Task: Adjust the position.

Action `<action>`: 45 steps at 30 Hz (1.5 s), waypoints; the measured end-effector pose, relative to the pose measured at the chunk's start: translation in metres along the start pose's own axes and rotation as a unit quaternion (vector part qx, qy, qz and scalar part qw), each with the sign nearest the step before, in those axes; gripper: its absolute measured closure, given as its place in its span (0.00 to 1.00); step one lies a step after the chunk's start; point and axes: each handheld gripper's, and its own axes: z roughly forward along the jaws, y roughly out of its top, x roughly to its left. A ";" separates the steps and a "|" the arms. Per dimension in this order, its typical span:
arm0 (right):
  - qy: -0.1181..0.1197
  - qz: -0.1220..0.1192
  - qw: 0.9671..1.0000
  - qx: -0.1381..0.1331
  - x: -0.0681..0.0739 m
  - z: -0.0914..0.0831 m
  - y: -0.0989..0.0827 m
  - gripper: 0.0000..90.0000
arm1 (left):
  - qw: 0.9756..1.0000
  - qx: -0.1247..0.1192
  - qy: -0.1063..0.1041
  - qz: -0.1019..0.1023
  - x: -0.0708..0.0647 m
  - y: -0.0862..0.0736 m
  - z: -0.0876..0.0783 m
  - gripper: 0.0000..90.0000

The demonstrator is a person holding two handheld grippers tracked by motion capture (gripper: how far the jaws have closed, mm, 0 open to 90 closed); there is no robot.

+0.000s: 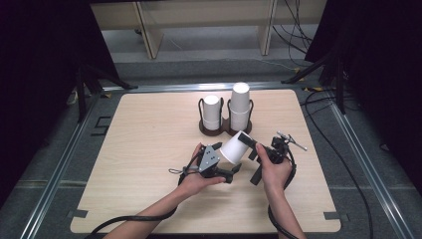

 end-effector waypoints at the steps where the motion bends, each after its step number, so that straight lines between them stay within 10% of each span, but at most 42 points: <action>1: -0.003 -0.018 1.000 -0.005 -0.002 0.001 0.000 0.39 | 1.000 0.002 -0.001 -0.002 0.000 0.000 0.000 0.00; 26: -0.002 0.005 1.000 -0.013 0.000 -0.003 0.001 0.37 | 1.000 -0.015 -0.005 -0.002 -0.001 0.003 0.001 0.21; 29: -0.002 -0.029 0.999 -0.020 -0.004 -0.003 0.002 0.36 | 1.000 -0.006 -0.005 -0.002 -0.001 0.005 -0.001 0.23; 43: 0.007 -0.013 1.000 -0.016 -0.002 -0.004 0.004 0.26 | 1.000 -0.007 -0.014 0.007 -0.001 0.010 -0.006 0.29; 45: 0.002 -0.042 0.999 -0.025 -0.005 -0.003 0.005 0.26 | 1.000 -0.014 -0.018 0.009 0.000 0.010 -0.006 0.29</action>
